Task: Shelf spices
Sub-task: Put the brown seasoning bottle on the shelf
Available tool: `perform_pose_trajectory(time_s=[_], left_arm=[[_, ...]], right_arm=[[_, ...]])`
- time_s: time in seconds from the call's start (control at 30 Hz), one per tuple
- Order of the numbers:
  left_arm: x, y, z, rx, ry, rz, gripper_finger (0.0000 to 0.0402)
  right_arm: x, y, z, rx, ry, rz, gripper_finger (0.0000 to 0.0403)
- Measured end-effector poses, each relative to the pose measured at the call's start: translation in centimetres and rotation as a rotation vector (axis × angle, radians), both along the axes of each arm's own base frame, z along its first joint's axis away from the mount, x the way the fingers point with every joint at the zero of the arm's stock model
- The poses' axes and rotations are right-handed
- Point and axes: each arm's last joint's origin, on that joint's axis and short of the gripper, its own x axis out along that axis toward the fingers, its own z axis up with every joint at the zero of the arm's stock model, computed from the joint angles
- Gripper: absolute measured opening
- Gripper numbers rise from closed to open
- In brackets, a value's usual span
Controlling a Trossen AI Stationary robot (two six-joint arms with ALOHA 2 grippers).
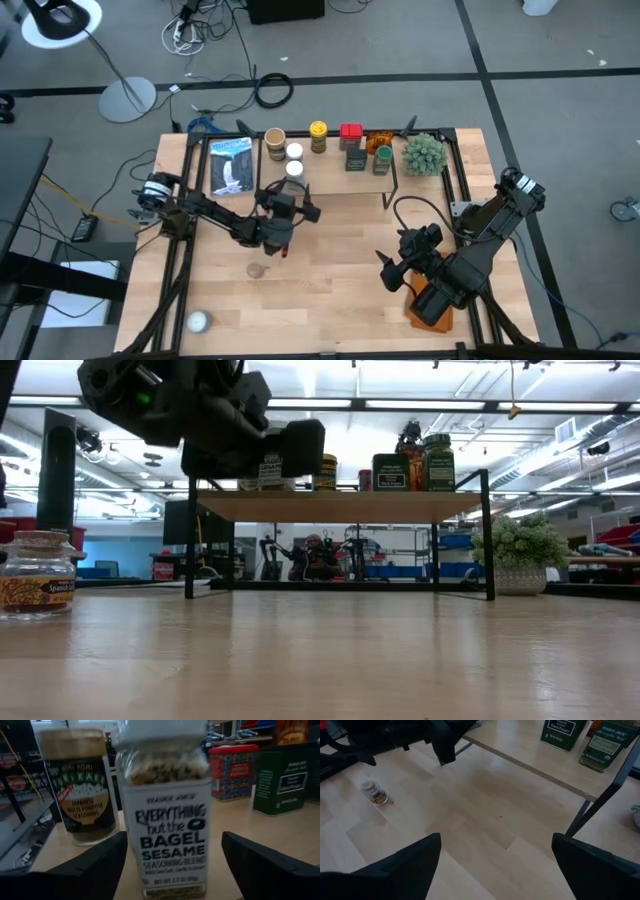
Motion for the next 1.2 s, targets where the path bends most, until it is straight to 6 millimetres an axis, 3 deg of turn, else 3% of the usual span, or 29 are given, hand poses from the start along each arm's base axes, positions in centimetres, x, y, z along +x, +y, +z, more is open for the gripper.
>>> perform_pose_trajectory(time_s=[0.3, 0.8, 1.2], left_arm=[[-0.2, -1.4, 2.1, 0.046, 0.044, -0.023, 0.0333], [-2.4, -3.7, 6.2, 0.067, 0.083, -0.048, 0.0333], [-5.5, -7.8, 9.7, 0.115, 0.217, -0.187, 0.0333]], right_arm=[[-0.1, 0.2, 0.0, 0.003, -0.003, 0.007, 0.0378], [-0.1, 0.2, 0.0, 0.008, -0.008, 0.007, 0.0376], [-0.4, 0.6, 0.0, 0.013, -0.013, 0.025, 0.0378]])
